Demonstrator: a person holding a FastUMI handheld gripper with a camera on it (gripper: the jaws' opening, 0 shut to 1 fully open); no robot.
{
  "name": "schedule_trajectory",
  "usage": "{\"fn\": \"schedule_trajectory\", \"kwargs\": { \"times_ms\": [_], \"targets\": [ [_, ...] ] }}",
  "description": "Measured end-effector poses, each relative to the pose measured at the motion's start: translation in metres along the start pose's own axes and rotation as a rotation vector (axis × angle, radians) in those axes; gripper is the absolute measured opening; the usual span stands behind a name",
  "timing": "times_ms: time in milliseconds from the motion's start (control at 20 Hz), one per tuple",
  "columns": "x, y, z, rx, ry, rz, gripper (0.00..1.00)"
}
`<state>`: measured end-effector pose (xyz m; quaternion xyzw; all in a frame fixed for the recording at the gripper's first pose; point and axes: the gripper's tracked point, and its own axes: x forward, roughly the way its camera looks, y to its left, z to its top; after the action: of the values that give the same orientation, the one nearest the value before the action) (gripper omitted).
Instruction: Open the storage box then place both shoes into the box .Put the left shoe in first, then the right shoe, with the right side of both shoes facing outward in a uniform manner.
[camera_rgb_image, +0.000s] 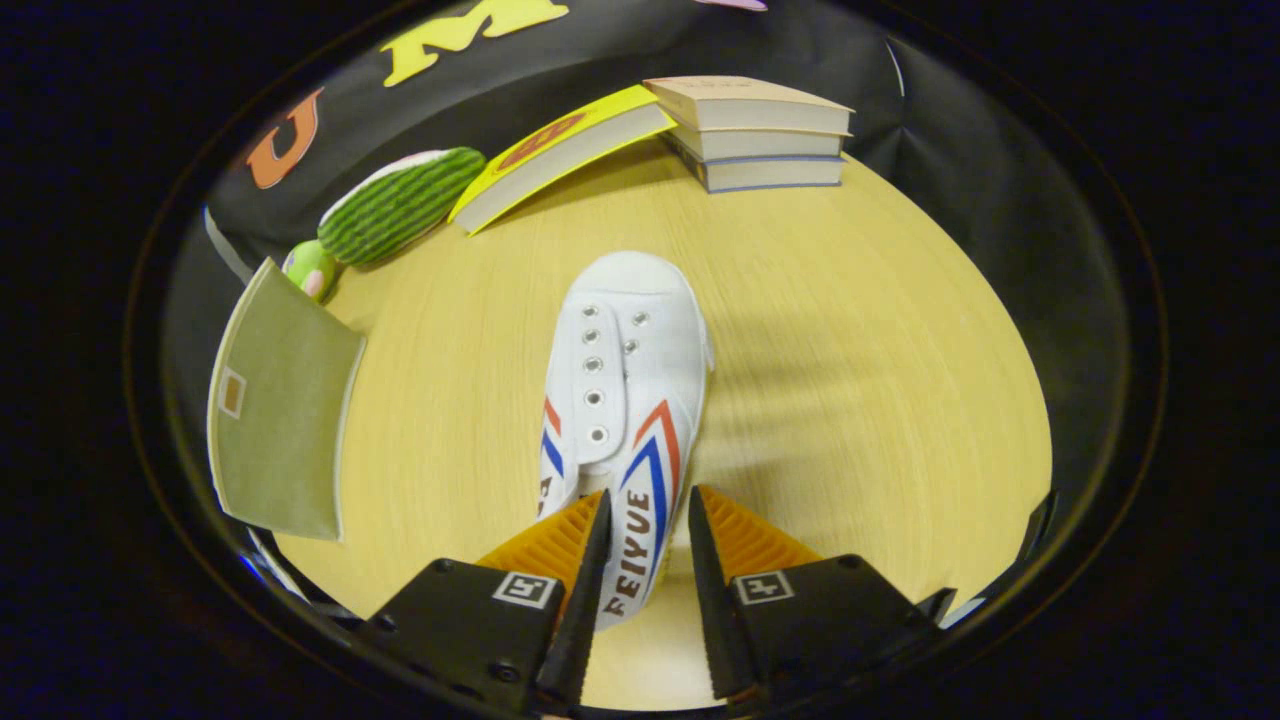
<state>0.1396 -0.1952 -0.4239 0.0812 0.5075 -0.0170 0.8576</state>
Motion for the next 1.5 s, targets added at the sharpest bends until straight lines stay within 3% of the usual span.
{"fn": "schedule_trajectory", "kwargs": {
  "times_ms": [50, 150, 250, 450, 750, 1200, 1500],
  "targets": [
    [-0.006, 0.001, 0.002, -0.007, -0.002, -0.004, 0.42],
    [-0.009, -0.007, 0.006, 0.016, -0.022, -0.021, 0.34],
    [-0.019, -0.008, 0.015, 0.087, -0.055, 0.007, 0.06],
    [-0.022, 0.013, 0.014, 0.206, -0.004, 0.17, 0.06],
    [-0.085, 0.059, 0.019, 0.147, -0.032, 0.221, 0.06],
    [-0.193, 0.17, 0.06, 0.233, -0.182, 0.357, 0.05],
    [-0.213, 0.253, 0.063, 0.231, -0.213, 0.385, 0.06]
  ]
}}
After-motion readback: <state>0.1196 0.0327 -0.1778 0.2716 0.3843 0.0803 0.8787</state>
